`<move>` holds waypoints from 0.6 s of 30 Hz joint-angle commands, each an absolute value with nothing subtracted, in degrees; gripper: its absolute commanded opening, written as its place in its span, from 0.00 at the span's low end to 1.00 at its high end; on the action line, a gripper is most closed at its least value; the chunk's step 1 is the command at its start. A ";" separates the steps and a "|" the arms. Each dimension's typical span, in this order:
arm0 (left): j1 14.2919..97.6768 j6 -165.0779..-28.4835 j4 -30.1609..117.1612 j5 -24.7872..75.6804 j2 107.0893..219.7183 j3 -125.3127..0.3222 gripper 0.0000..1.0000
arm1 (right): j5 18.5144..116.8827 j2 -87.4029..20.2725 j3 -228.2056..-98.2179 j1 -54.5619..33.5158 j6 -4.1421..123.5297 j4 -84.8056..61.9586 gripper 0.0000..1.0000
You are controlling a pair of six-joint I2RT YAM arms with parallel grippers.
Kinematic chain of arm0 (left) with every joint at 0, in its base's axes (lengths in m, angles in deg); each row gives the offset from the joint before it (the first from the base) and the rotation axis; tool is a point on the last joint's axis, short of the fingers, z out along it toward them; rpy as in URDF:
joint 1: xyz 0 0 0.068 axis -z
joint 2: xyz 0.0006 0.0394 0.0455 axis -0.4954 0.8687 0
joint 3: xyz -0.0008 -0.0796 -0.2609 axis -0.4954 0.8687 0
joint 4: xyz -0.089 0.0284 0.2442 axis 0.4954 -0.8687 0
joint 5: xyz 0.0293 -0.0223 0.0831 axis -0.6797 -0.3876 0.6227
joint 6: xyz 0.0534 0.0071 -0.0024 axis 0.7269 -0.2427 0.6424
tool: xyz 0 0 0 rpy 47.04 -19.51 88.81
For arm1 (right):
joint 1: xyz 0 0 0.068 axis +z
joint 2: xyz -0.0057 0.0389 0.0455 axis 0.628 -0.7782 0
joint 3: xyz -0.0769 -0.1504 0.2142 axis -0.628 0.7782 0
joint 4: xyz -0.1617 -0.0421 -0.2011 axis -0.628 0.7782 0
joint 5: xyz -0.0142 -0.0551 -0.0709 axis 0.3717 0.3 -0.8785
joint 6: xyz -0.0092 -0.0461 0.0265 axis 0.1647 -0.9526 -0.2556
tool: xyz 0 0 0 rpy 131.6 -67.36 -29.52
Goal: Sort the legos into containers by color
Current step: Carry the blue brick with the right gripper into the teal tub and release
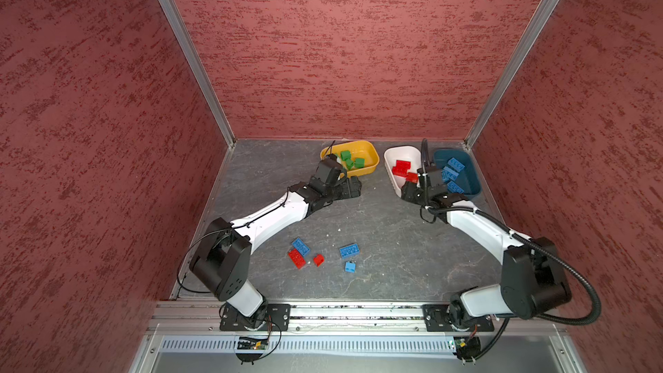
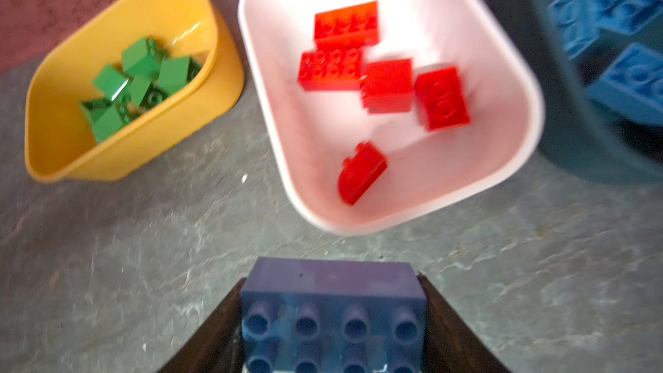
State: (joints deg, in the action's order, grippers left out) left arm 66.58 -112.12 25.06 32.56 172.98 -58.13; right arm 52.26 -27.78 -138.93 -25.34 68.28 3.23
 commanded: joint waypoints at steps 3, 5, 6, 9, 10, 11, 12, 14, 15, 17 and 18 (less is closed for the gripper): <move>67.10 -107.80 24.93 34.29 174.98 -60.63 1.00 | 55.94 -28.27 -139.55 -34.91 67.39 -5.89 0.54; 67.05 -107.53 24.09 34.47 175.68 -61.60 0.99 | 58.20 -31.40 -141.41 -38.81 67.46 -7.04 0.54; 67.07 -107.42 23.56 34.53 176.03 -62.12 1.00 | 59.76 -32.94 -142.85 -40.76 67.50 -7.19 0.54; 67.08 -107.53 23.11 34.79 176.36 -62.44 0.99 | 60.74 -38.23 -148.37 -44.92 65.78 -4.71 0.54; 67.10 -107.75 23.19 34.93 176.36 -62.19 0.99 | 59.46 -39.73 -150.04 -45.56 64.68 -3.52 0.54; 67.07 -107.98 23.44 35.04 176.27 -61.90 0.99 | 57.47 -41.36 -151.68 -46.05 63.59 -2.34 0.55; 67.13 -108.17 23.62 35.27 176.21 -61.62 0.99 | 55.71 -42.79 -152.91 -46.68 63.00 -1.72 0.55; 67.07 -108.12 22.87 36.06 176.18 -61.49 0.99 | 53.84 -45.32 -154.75 -47.96 62.36 -0.75 0.55; 67.11 -107.99 22.36 36.82 176.05 -61.44 0.99 | 52.77 -46.66 -155.85 -48.49 62.06 -0.11 0.55; 66.98 -107.45 21.67 37.92 175.49 -60.88 0.99 | 48.94 -48.77 -157.76 -49.17 61.04 1.37 0.57; 67.03 -107.25 21.59 38.71 174.95 -60.39 0.99 | 46.76 -49.80 -158.67 -49.49 60.28 1.91 0.57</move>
